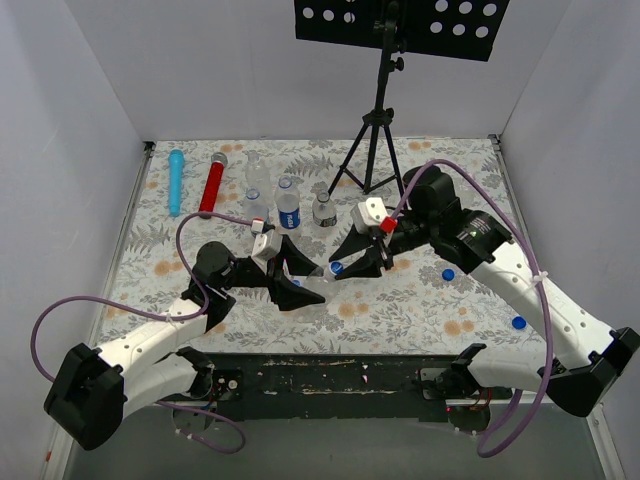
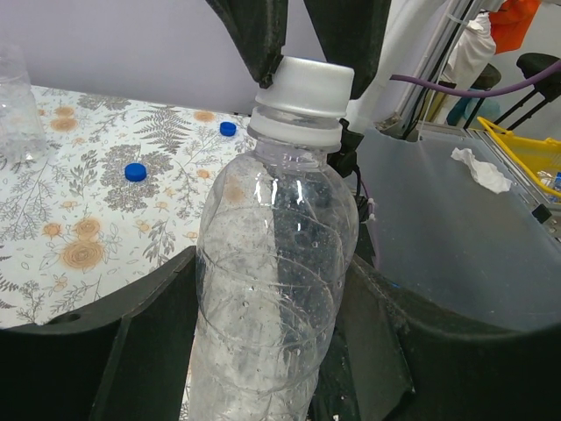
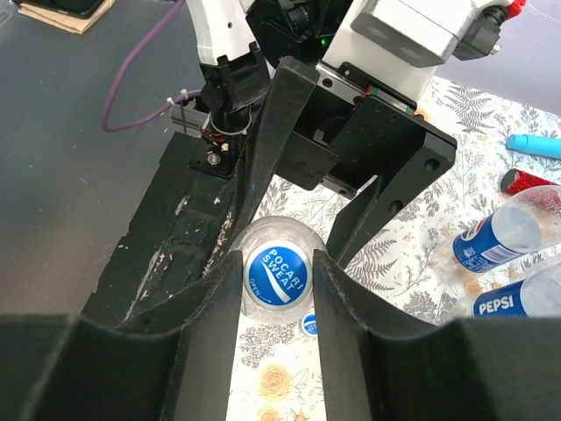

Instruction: Screw on the bottle caps

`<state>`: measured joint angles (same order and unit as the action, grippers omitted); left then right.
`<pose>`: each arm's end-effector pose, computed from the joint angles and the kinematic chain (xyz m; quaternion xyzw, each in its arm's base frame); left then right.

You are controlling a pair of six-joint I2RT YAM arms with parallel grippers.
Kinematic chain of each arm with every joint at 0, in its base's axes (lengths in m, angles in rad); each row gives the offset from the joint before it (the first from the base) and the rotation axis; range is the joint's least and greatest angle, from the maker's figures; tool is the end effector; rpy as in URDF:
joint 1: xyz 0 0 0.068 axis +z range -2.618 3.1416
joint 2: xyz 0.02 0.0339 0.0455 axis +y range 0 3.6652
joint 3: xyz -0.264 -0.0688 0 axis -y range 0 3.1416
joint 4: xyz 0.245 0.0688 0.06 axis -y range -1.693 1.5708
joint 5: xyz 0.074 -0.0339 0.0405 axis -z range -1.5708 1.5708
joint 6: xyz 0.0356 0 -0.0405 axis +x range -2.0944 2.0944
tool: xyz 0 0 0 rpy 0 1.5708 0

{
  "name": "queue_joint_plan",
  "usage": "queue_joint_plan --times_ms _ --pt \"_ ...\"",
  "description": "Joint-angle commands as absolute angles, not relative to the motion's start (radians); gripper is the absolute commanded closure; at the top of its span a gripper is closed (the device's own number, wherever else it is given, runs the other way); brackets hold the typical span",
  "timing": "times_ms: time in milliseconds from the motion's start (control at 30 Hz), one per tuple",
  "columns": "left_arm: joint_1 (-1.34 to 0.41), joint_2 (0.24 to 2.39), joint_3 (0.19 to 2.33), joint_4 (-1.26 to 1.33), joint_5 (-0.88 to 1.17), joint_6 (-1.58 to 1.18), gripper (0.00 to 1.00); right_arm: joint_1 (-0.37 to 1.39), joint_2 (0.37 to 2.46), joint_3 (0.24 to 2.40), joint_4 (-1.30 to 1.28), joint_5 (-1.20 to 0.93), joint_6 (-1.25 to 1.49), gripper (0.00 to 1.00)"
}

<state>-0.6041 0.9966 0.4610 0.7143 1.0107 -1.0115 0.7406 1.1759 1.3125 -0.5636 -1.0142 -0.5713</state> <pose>0.1552 -0.1437 0.2782 0.2503 0.6246 -0.6998 0.2397 0.1549 0.1825 0.4116 -0.6566 0.4222 0.4469 0.4369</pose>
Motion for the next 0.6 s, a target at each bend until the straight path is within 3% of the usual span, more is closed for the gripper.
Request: queue_joint_plan --times_ms 0,133,333,500,567 --pt "-0.600 0.968 0.494 0.736 1.016 -1.015 0.84 0.736 1.178 1.305 -0.546 -1.035 -0.575 0.59" --pt "-0.600 0.957 0.495 0.701 0.976 -0.983 0.85 0.738 1.181 1.302 -0.532 -1.023 -0.545 0.75" --pt "-0.600 0.894 0.480 0.611 0.755 -0.884 0.86 0.756 1.154 1.234 -0.398 -0.904 -0.362 0.84" --pt "-0.600 0.819 0.462 0.532 0.473 -0.775 0.87 0.860 1.137 1.177 -0.333 -0.561 -0.140 0.85" --pt "-0.600 0.798 0.453 0.523 0.389 -0.746 0.87 0.912 1.164 1.186 -0.369 -0.258 0.063 0.87"
